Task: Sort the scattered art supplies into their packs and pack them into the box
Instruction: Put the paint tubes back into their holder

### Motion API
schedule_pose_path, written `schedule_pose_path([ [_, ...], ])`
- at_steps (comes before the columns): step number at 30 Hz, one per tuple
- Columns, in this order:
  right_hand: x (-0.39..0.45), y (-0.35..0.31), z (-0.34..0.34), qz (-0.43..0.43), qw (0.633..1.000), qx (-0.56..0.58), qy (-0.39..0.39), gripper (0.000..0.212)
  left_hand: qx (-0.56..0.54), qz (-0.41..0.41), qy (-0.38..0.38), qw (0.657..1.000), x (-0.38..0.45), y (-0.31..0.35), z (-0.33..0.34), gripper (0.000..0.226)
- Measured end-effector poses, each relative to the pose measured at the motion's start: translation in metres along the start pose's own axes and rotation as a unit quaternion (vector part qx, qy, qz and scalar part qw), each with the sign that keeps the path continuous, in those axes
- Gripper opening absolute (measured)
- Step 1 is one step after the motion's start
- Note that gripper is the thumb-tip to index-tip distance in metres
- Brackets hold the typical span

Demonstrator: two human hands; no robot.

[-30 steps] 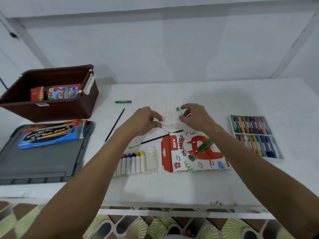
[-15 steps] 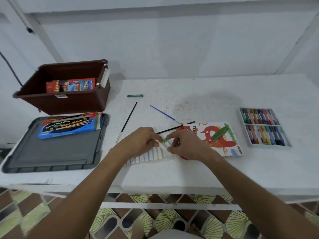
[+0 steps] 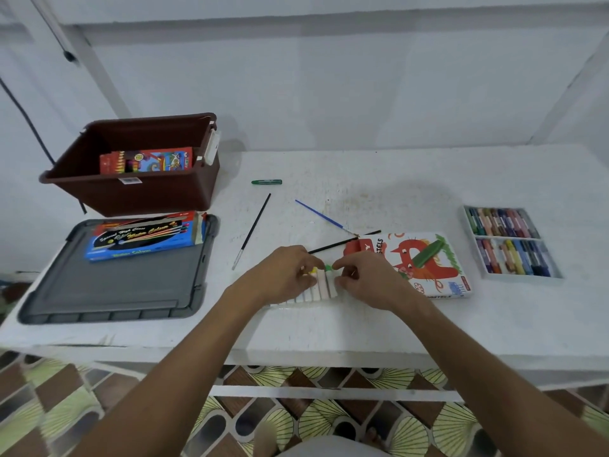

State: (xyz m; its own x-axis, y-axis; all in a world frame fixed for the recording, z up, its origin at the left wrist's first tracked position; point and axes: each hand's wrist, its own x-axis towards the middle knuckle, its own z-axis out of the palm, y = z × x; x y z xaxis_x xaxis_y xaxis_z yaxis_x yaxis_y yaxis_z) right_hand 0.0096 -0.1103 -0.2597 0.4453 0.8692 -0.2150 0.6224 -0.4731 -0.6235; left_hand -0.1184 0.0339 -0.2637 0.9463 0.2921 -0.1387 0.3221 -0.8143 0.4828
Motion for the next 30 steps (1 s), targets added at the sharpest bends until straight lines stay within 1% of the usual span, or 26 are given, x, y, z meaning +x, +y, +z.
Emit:
schedule_pose_path([
  [5, 0.001, 0.0, 0.002, -0.002, 0.999, -0.022, -0.026, 0.038, 0.003, -0.027, 0.021, 0.999, -0.001, 0.006, 0.01, 0.033],
  [13, 0.006, -0.002, 0.007, -0.015, 0.996, -0.074, -0.037, 0.038, 0.004, -0.053, 0.036, 0.998, 0.002, 0.004, 0.016, 0.04],
  [17, 0.013, -0.009, 0.005, -0.022, 0.998, -0.057, -0.035, 0.038, -0.04, -0.054, 0.045, 0.997, -0.008, -0.002, 0.012, 0.037],
  [19, 0.018, -0.018, 0.006, -0.041, 0.998, -0.042, -0.02, 0.036, -0.069, -0.087, 0.076, 0.991, -0.017, -0.012, 0.002, 0.038],
  [22, 0.032, -0.042, 0.012, -0.088, 0.996, -0.006, 0.0, 0.031, -0.047, -0.144, 0.11, 0.982, -0.035, -0.037, -0.021, 0.04],
  [24, 0.049, -0.063, 0.023, -0.123, 0.992, 0.0, -0.002, 0.03, -0.032, -0.179, 0.133, 0.974, -0.052, -0.06, -0.04, 0.04],
  [27, 0.076, -0.101, 0.041, -0.184, 0.983, 0.008, -0.006, 0.035, 0.0, -0.224, 0.169, 0.96, -0.081, -0.096, -0.071, 0.04],
  [30, 0.101, -0.141, 0.056, -0.216, 0.976, 0.011, -0.02, 0.036, 0.015, -0.278, 0.197, 0.94, -0.109, -0.137, -0.096, 0.045],
])
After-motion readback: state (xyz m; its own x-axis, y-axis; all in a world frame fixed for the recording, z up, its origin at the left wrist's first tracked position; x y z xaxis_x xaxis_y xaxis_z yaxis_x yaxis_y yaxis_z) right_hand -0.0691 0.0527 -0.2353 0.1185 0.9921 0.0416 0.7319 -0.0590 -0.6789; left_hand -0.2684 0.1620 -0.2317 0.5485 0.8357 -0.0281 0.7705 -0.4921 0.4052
